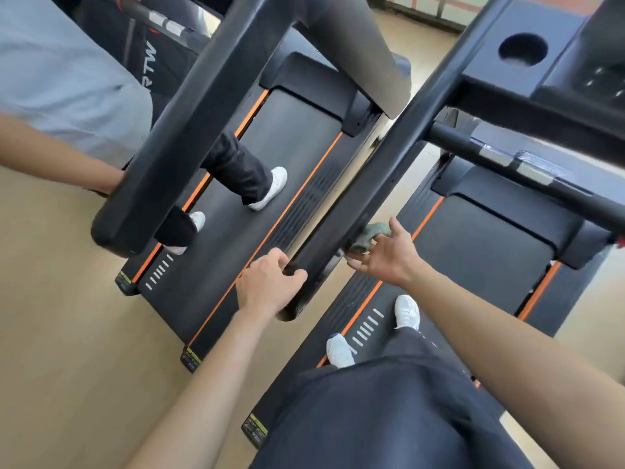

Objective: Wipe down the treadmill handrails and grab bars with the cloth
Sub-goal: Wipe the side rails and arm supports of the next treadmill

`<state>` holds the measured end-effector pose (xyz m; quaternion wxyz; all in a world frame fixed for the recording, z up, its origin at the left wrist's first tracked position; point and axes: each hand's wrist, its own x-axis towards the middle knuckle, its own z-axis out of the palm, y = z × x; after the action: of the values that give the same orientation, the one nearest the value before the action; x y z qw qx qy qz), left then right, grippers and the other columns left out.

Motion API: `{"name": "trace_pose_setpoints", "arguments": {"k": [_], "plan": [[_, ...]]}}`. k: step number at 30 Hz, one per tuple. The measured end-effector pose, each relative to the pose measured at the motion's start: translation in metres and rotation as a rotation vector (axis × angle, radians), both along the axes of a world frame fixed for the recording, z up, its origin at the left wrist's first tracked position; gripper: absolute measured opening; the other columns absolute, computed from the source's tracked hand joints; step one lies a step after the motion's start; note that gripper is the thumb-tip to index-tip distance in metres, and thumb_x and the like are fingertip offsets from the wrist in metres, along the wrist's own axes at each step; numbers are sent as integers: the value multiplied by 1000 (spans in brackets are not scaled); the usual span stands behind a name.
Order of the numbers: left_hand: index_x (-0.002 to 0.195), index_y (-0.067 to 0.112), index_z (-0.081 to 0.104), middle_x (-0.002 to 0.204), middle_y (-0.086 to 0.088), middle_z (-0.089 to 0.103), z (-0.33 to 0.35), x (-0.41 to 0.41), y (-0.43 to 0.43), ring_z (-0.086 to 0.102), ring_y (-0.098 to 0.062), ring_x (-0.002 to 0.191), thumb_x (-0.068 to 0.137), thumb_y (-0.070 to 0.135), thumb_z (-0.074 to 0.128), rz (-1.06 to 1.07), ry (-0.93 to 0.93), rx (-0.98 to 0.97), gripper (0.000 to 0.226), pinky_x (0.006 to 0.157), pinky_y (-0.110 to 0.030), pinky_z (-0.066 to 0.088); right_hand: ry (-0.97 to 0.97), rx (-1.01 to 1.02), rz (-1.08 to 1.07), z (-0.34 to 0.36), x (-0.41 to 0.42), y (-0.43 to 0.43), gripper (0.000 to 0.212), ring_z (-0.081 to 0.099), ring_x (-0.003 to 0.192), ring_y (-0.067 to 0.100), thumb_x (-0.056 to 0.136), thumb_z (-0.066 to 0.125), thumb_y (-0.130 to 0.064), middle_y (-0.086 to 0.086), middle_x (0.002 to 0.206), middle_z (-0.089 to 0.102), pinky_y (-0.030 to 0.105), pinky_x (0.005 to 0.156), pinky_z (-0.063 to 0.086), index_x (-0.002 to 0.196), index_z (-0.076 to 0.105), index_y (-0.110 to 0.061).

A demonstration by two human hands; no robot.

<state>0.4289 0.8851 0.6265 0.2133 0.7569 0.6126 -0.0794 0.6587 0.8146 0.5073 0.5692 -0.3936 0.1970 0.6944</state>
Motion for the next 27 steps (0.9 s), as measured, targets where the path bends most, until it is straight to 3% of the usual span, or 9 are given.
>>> {"name": "trace_pose_setpoints", "arguments": {"k": [6, 10, 13, 21, 27], "plan": [[129, 32, 57, 125, 8, 64, -8, 61, 10, 60, -23, 116, 88, 56, 61, -28, -100, -42, 48, 93, -36, 44, -21, 9, 49, -1, 25, 3, 73, 61, 121, 40, 94, 37, -69, 10, 142, 58, 56, 104, 44, 149, 42, -20], [141, 35, 47, 139, 3, 59, -19, 98, 15, 56, -26, 126, 89, 64, 58, -30, -134, -53, 61, 100, -41, 43, 9, -3, 154, -1, 22, -1, 71, 60, 123, 40, 95, 37, -71, 12, 139, 60, 62, 106, 40, 138, 53, -16], [149, 38, 41, 147, 2, 55, -26, 114, 18, 51, -26, 133, 90, 71, 53, 24, -170, -91, 68, 104, -43, 41, 62, -30, 254, 0, 16, -2, 75, 62, 119, 42, 94, 37, -73, 14, 135, 61, 65, 102, 42, 136, 50, -12], [149, 44, 40, 146, 5, 56, -23, 122, 12, 51, -25, 134, 91, 74, 49, 78, -112, -48, 66, 102, -44, 39, 43, -14, 236, 8, 72, 11, 80, 62, 117, 46, 91, 41, -74, 19, 135, 58, 64, 96, 47, 141, 42, -11], [149, 46, 41, 146, 8, 55, -22, 123, 9, 49, -22, 135, 91, 73, 50, 127, -118, -35, 65, 106, -46, 36, -53, 13, 236, 14, 127, 34, 80, 61, 116, 45, 91, 44, -72, 18, 134, 58, 65, 103, 42, 141, 45, -11]]}}
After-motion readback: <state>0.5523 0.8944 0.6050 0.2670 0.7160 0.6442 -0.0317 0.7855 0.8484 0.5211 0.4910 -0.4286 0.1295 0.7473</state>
